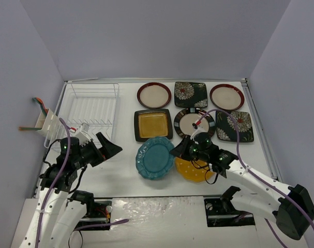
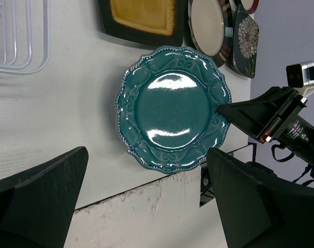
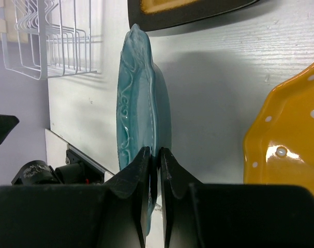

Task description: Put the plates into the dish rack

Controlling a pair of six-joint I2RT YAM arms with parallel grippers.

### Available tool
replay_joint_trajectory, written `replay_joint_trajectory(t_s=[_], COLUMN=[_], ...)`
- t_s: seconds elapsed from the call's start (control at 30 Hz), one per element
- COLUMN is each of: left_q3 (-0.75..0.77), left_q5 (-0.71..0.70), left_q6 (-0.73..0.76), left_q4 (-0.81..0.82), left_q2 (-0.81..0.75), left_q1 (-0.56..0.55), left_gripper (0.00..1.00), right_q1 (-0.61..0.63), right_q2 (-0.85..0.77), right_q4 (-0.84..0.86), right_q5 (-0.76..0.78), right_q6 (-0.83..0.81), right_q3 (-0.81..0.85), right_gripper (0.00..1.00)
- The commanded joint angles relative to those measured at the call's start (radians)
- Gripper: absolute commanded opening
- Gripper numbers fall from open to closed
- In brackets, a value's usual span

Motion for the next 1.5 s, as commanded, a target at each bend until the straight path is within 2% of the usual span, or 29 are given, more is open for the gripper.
replay_joint_trajectory(t_s=[0.0,0.3,0.47,0.8,1.1,1.27,1.47], left_q3=[0.01,0.072,0.11,0.113,0.084,0.067,0.059], left_q5=[0.027,-0.044,-0.048,0.043,0.104,0.124,0.144], left_q6=[-0.058,-0.052,-0.034,-0.118,-0.18,-0.204,-0.229], left_q4=[0.152,0.227,0.237,0.431,0.567,0.623,0.69], left_q2=[0.036,0.163,0.219,0.29,0.317,0.329,0.333], left_q1=[-0.026,-0.153,-0.159,-0.161,-0.162,-0.17,-0.17], left_gripper=[0.97,0.97,0.97,0.97,0.78,0.73,0.58], right_q1=[-0.018,-0.031,-0.042,-0.061,-0.094,-0.106,-0.123], right_q2=[-0.07,-0.072,-0.06,-0.032,-0.005,0.007,0.012], right_q4=[0.223,0.293,0.336,0.479,0.583,0.633,0.649], right_q5=[-0.059,-0.078,-0.095,-0.142,-0.173,-0.192,-0.204], right_q6=[0.075,0.095,0.107,0.159,0.201,0.226,0.232], right_q3=[0.081,0.166,0.214,0.223,0.209,0.191,0.175], right_gripper=[0.0,0.0,0.0,0.0,0.0,0.0,0.0])
